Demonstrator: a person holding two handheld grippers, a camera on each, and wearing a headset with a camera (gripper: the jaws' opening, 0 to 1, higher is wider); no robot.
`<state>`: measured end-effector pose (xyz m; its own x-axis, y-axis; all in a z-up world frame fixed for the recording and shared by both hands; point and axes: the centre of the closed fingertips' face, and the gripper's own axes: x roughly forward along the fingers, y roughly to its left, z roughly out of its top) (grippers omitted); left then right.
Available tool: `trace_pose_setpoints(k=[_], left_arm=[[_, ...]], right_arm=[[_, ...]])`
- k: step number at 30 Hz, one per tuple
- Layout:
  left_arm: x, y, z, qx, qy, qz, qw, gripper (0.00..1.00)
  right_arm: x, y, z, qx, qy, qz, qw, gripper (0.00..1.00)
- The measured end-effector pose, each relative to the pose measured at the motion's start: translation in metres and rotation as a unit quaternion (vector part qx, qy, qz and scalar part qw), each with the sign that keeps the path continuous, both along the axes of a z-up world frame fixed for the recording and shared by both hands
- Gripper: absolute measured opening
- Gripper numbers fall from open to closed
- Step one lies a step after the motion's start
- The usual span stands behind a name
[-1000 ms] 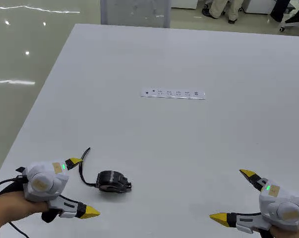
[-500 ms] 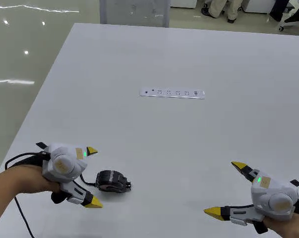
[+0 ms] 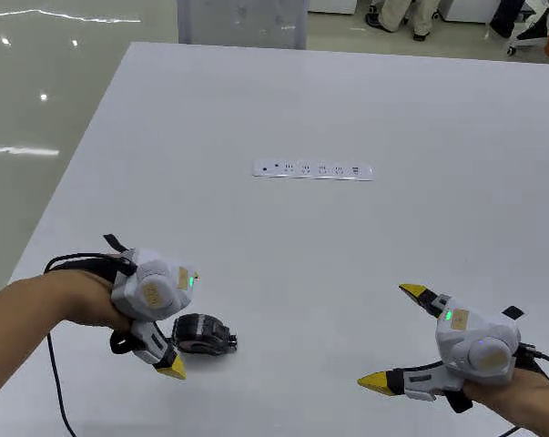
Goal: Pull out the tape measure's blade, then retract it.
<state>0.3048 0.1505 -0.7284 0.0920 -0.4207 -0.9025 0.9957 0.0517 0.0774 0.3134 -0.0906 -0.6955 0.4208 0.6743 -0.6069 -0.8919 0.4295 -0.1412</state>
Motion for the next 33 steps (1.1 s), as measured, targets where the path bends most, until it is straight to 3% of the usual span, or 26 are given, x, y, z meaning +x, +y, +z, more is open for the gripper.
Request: trace_pose_setpoints(k=[5,8,14,18,23,28,33], left_arm=[[0.007,-0.004,-0.01,0.009,0.003,-0.002,1.0,0.91],[0.01,0.001,-0.019,0.023,0.02,0.024,0.9993,0.91],[0.012,0.007,-0.031,0.046,0.017,0.025,0.9985,0.91],[0.015,0.008,-0.039,0.053,0.012,0.027,0.9982,0.84],[0.012,0.008,-0.053,0.053,0.021,0.044,0.9974,0.81],[0.005,0.004,-0.063,0.05,0.018,0.022,0.9984,0.7],[0.011,0.0,-0.068,0.054,0.009,0.019,0.9983,0.59]], right_arm=[[0.001,0.015,-0.003,-0.007,0.0,0.023,0.9997,1.0],[0.002,0.025,-0.004,-0.005,-0.001,0.039,0.9992,0.99],[0.005,0.036,-0.006,-0.003,-0.002,0.057,0.9983,0.98],[0.007,0.043,-0.011,-0.001,0.0,0.068,0.9977,0.98],[0.009,0.055,-0.023,0.006,0.014,0.073,0.9972,0.98],[0.013,0.071,-0.027,0.017,0.019,0.075,0.9969,0.97],[0.011,0.089,-0.037,0.011,0.033,0.094,0.995,0.96]])
